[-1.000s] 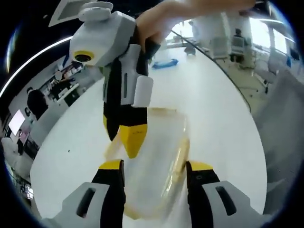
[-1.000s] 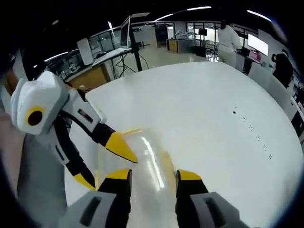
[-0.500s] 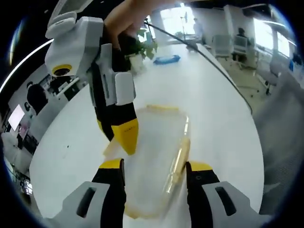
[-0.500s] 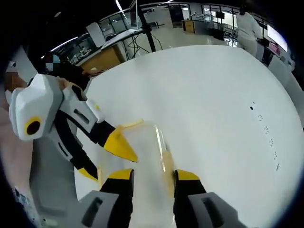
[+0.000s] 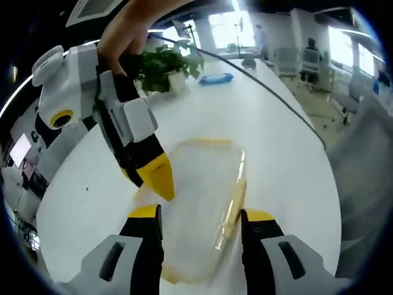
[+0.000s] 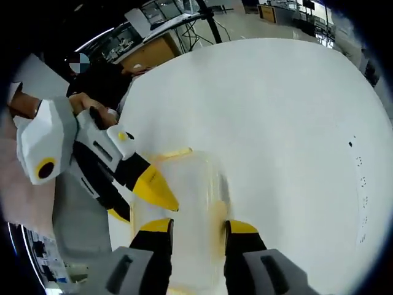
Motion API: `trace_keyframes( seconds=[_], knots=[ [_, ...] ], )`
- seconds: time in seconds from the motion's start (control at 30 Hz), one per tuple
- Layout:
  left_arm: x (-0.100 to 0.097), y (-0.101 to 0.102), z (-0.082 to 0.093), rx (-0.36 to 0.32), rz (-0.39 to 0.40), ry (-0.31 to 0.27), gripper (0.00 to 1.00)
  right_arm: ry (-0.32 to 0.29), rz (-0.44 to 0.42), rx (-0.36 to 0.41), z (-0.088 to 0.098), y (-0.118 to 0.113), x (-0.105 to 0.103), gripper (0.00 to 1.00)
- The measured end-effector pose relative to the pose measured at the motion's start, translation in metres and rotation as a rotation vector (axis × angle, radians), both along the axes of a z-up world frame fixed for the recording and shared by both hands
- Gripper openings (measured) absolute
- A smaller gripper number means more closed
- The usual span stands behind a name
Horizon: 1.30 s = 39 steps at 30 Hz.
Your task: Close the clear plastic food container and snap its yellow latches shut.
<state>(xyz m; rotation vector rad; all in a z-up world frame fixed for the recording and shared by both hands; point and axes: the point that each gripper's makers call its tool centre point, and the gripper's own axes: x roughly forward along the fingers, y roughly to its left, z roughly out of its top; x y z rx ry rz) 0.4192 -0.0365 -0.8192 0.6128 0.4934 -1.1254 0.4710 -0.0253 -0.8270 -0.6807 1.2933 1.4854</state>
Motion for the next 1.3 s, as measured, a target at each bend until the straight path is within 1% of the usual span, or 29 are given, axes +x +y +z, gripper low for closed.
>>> trace_keyframes(
  seconds=[0.1,0.2,0.23,0.27,0.3,0.4,0.5,0.57,0.67,0.7,0.77,0.8,0.83,0.87,0.9,0.93,0.97,1.0,1.07,1.17,1.3],
  knots=[
    [0.0,0.0,-0.001,-0.001,0.004,-0.002,0.48,0.01,0.015,-0.008,-0.001,0.0,-0.001,0.3],
    [-0.001,-0.002,-0.001,-0.006,0.017,-0.017,0.48,0.046,0.012,0.007,-0.001,-0.002,-0.001,0.3],
    [0.0,-0.002,-0.001,-0.003,0.019,-0.019,0.48,0.05,0.011,0.009,-0.001,-0.002,-0.001,0.27],
    [-0.001,-0.005,-0.001,-0.01,0.012,-0.014,0.48,0.079,0.051,-0.019,-0.002,-0.007,0.002,0.29],
    [-0.003,-0.006,-0.001,-0.001,0.0,-0.022,0.48,0.066,0.02,0.008,-0.004,0.003,0.007,0.29],
    [-0.002,-0.005,-0.001,-0.006,0.005,-0.023,0.48,0.052,0.056,-0.019,-0.003,0.003,-0.003,0.29],
    [-0.003,-0.006,-0.003,-0.005,0.008,-0.051,0.48,0.044,0.061,-0.026,-0.003,0.002,-0.005,0.3],
    [-0.002,-0.006,-0.002,-0.007,0.01,-0.058,0.48,0.042,0.063,-0.024,-0.003,0.002,-0.007,0.31],
    [0.0,-0.008,-0.002,-0.039,0.032,-0.101,0.47,0.029,0.077,-0.03,-0.003,0.002,-0.008,0.33],
    [0.0,-0.009,-0.002,-0.051,0.044,-0.103,0.47,0.022,0.08,-0.034,-0.002,0.002,-0.008,0.33],
    [0.001,-0.009,-0.003,-0.026,0.031,-0.121,0.45,0.022,0.079,-0.039,-0.002,0.002,-0.008,0.34],
    [-0.002,-0.011,-0.003,-0.025,0.037,-0.127,0.45,0.023,0.089,-0.027,-0.002,0.004,-0.011,0.34],
    [-0.002,-0.01,-0.004,-0.015,0.03,-0.143,0.45,0.023,0.081,-0.032,-0.002,0.004,-0.01,0.35],
    [-0.001,-0.009,-0.005,0.02,0.009,-0.197,0.45,0.027,0.079,-0.026,-0.002,0.004,-0.011,0.36],
    [0.002,-0.002,-0.007,0.13,-0.037,-0.31,0.44,0.03,0.077,-0.021,-0.003,0.003,-0.012,0.37],
    [-0.002,-0.008,-0.003,0.032,0.022,-0.222,0.44,0.037,0.07,-0.011,-0.003,0.003,-0.013,0.39],
    [-0.001,-0.007,-0.001,0.026,0.012,-0.21,0.44,0.034,0.065,-0.007,-0.003,0.002,-0.012,0.39],
    [-0.001,-0.009,-0.002,0.022,0.013,-0.2,0.44,0.03,0.06,-0.003,-0.003,0.002,-0.013,0.39],
    [-0.002,-0.01,-0.004,0.031,0.012,-0.214,0.44,0.029,0.059,0.002,-0.002,0.002,-0.013,0.39],
    [0.0,-0.008,-0.004,0.027,0.012,-0.198,0.43,0.023,0.062,-0.004,-0.004,0.003,-0.012,0.39],
    [-0.001,-0.008,-0.004,0.021,0.012,-0.199,0.42,0.022,0.055,-0.001,-0.004,0.002,-0.013,0.39]
  ],
)
